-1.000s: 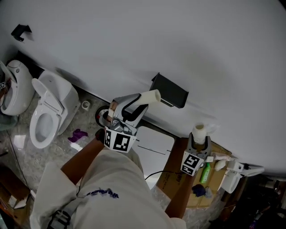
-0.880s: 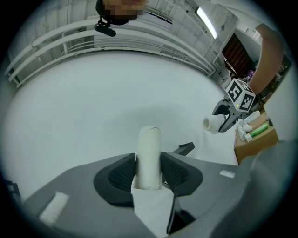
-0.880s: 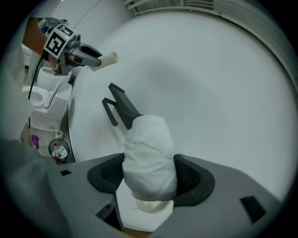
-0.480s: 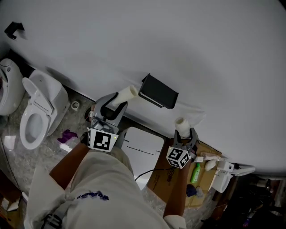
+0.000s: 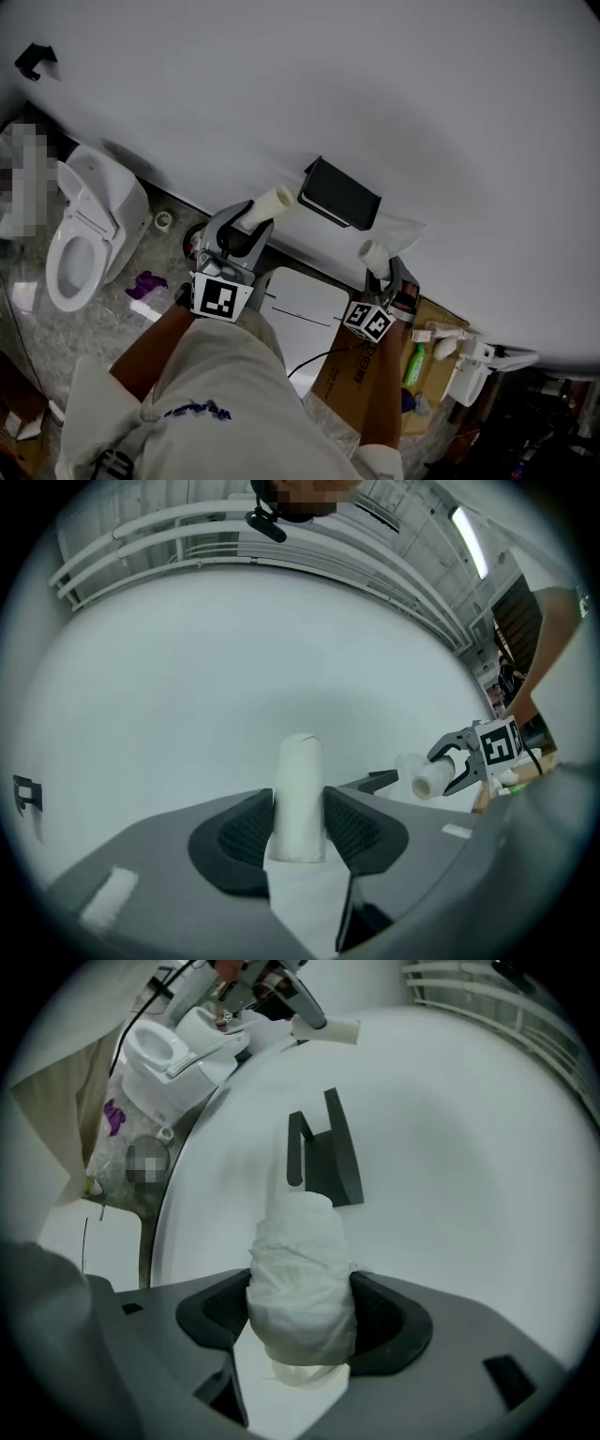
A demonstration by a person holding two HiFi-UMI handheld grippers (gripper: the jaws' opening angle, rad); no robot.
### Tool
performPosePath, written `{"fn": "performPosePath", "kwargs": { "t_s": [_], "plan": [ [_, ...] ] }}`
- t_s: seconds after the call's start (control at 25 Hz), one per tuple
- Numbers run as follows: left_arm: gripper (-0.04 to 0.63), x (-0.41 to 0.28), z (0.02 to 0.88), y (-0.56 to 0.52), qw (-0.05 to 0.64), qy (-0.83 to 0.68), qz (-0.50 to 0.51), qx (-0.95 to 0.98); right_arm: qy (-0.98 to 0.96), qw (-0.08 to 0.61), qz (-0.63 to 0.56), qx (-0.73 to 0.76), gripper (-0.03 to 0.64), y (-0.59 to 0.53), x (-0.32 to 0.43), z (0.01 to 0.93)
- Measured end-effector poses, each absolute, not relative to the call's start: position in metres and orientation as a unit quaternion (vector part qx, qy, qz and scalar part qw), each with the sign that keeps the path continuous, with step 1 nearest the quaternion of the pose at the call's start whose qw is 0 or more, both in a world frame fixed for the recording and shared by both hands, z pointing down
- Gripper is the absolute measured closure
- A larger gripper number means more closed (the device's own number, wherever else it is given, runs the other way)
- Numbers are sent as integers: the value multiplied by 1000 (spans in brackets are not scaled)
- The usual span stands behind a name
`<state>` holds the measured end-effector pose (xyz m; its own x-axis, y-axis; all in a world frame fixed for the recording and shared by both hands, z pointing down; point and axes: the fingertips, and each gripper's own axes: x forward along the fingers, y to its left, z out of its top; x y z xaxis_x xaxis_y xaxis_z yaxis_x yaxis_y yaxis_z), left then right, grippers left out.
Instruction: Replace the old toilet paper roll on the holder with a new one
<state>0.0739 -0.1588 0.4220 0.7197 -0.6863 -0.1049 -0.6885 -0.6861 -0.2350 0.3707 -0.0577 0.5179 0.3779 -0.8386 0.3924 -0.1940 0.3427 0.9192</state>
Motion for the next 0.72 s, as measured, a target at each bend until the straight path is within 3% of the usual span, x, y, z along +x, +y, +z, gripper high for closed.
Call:
{"fn": "performPosePath", "kwargs": {
  "t_s": [0.72],
  "plan": [
    [420,70,420,-166,126,379,4,-917,-510,654,-275,486,307,-104,349,530]
  ]
}}
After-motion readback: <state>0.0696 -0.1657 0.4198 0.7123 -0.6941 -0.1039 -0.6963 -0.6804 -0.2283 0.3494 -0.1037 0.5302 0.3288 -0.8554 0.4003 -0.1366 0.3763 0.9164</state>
